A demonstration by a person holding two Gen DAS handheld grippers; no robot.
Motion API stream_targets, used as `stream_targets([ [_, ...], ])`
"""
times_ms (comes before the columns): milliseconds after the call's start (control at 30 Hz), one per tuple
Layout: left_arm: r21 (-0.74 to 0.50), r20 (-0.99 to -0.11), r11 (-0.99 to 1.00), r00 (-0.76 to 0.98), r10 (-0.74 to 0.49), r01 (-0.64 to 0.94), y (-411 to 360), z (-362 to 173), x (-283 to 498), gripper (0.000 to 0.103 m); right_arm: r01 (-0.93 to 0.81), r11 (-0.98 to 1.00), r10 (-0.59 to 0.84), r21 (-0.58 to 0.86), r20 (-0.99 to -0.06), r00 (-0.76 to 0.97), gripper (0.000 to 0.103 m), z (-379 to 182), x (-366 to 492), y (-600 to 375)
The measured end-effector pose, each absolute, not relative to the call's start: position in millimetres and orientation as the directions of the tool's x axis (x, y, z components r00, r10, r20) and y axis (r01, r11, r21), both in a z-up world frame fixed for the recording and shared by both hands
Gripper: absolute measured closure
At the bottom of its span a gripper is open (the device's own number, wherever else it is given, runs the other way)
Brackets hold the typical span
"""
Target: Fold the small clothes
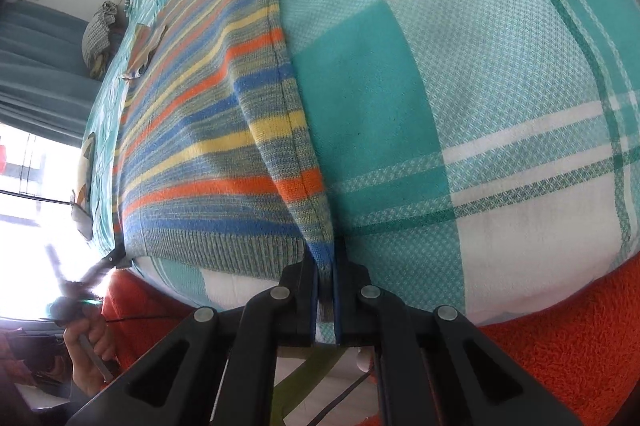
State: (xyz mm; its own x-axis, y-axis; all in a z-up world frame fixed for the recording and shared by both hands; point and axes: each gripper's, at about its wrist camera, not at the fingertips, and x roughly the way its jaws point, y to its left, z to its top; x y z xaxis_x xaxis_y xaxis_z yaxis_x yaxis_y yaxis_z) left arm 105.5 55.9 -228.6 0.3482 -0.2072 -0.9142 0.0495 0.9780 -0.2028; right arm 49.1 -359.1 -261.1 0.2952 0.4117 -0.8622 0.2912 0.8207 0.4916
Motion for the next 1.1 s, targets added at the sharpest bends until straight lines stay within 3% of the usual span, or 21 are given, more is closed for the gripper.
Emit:
stream_targets([
  [333,-0.214,-0.904,0.976,0.369,-0.217,0.047,61,-214,94,0.103,0.22,0.893,0.329,0.392,-0.903,0.274,0.098,-237,46,-342],
  [1100,-0.173,-0.935,0.983,0.303,-0.182,0.058,52,-242,108,0.103,0.291,0.847,0.364,0.444,-0.885,0.291,0.098,-256,48,-346],
])
